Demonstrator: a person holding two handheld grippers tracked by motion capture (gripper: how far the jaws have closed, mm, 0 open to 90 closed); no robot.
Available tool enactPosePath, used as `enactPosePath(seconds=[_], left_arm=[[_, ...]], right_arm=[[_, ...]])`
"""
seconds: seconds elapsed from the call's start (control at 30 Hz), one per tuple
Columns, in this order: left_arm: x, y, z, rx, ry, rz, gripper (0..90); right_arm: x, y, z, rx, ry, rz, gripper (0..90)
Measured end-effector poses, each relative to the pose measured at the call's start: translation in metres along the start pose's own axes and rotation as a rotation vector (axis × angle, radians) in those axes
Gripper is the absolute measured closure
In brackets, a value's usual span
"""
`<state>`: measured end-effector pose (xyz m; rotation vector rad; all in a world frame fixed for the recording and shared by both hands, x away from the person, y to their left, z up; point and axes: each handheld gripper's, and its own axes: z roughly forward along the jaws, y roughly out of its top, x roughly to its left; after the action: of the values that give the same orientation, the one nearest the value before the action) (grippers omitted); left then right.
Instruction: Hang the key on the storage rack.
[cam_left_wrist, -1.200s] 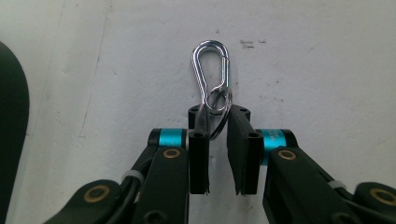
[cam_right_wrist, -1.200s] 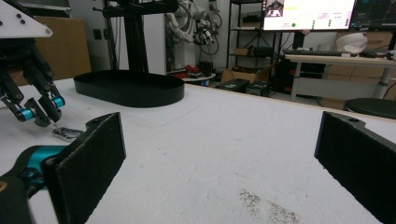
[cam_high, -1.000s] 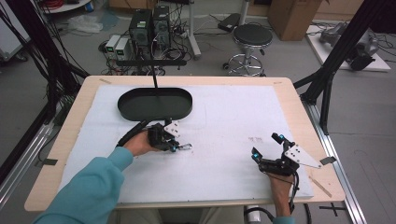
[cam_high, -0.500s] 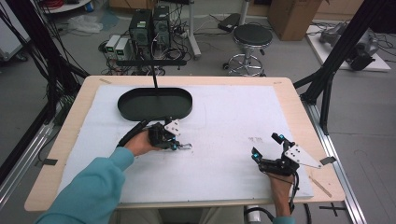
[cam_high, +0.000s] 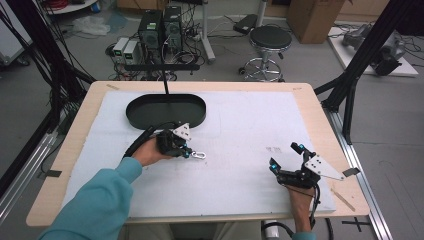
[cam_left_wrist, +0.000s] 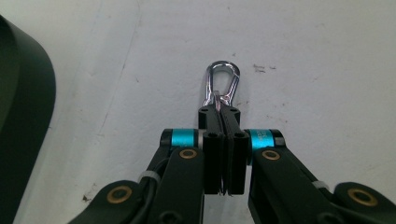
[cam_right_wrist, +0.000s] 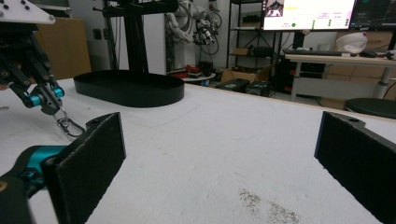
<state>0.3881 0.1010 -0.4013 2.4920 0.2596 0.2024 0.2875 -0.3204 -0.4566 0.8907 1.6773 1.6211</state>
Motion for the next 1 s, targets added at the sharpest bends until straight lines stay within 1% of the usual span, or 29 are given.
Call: enactPosePath(seconds=[0.03, 0.13, 0.17, 0.2, 0.27, 0.47, 0.5, 0.57, 0.6, 0.63, 0.7, 0.73, 0.77, 0.8, 0.87, 0.9, 0.93, 1.0], left_arm=[[0.0, 0.0, -0.002, -0.019, 0.005, -0.011, 88.0], [0.003, 0.001, -0.011, -0.066, 0.012, -0.024, 88.0], [0.004, 0.0, -0.013, -0.086, 0.021, -0.036, 88.0], [0.006, -0.001, -0.016, -0.093, 0.029, -0.033, 88.0], [0.009, -0.002, -0.022, -0.113, 0.044, -0.051, 88.0], [0.018, -0.009, -0.042, -0.195, 0.071, -0.125, 88.0], [0.018, -0.01, -0.045, -0.197, 0.079, -0.133, 88.0], [0.021, -0.012, -0.051, -0.218, 0.093, -0.151, 88.0], [0.022, -0.013, -0.054, -0.229, 0.1, -0.159, 88.0], [0.023, -0.014, -0.057, -0.241, 0.108, -0.165, 88.0], [0.025, -0.015, -0.063, -0.247, 0.123, -0.167, 88.0], [0.025, -0.015, -0.065, -0.256, 0.13, -0.175, 88.0], [0.026, -0.015, -0.068, -0.256, 0.136, -0.17, 88.0], [0.027, -0.015, -0.07, -0.267, 0.142, -0.178, 88.0], [0.029, -0.014, -0.077, -0.274, 0.156, -0.178, 88.0], [0.03, -0.014, -0.08, -0.288, 0.155, -0.185, 88.0], [0.032, -0.013, -0.082, -0.305, 0.155, -0.193, 88.0], [0.035, -0.011, -0.089, -0.315, 0.158, -0.188, 88.1]], right_arm=[[0.0, 0.0, 0.0, 0.001, 0.0, 0.001, 1.1], [0.0, 0.0, 0.0, 0.0, 0.0, 0.0, 1.1], [0.0, 0.0, 0.0, 0.0, 0.0, -0.001, 1.1], [0.0, 0.0, 0.0, 0.0, 0.0, 0.0, 1.1], [0.0, 0.0, 0.0, 0.0, -0.001, -0.002, 1.1], [0.0, 0.0, 0.0, 0.0, -0.001, -0.001, 1.1], [0.0, 0.0, 0.0, -0.001, 0.0, -0.002, 1.1], [0.0, 0.0, 0.0, -0.003, 0.001, -0.008, 1.1], [0.0, 0.0, 0.0, -0.001, 0.0, -0.002, 1.1], [0.0, 0.0, 0.0, -0.001, 0.0, -0.002, 1.1], [0.0, 0.0, 0.0, 0.0, 0.0, -0.002, 1.1], [0.0, 0.0, 0.0, 0.0, -0.001, -0.003, 1.1], [0.0, 0.0, 0.0, 0.0, -0.001, -0.002, 1.1], [0.0, 0.0, 0.0, 0.001, -0.001, -0.004, 1.1], [0.0, 0.0, 0.0, 0.0, -0.001, -0.003, 1.1], [0.0, 0.0, 0.0, -0.003, -0.002, -0.008, 1.1], [0.0, 0.0, 0.0, -0.001, -0.001, -0.002, 1.1], [0.0, 0.0, 0.0, 0.0, 0.0, -0.001, 1.1]])
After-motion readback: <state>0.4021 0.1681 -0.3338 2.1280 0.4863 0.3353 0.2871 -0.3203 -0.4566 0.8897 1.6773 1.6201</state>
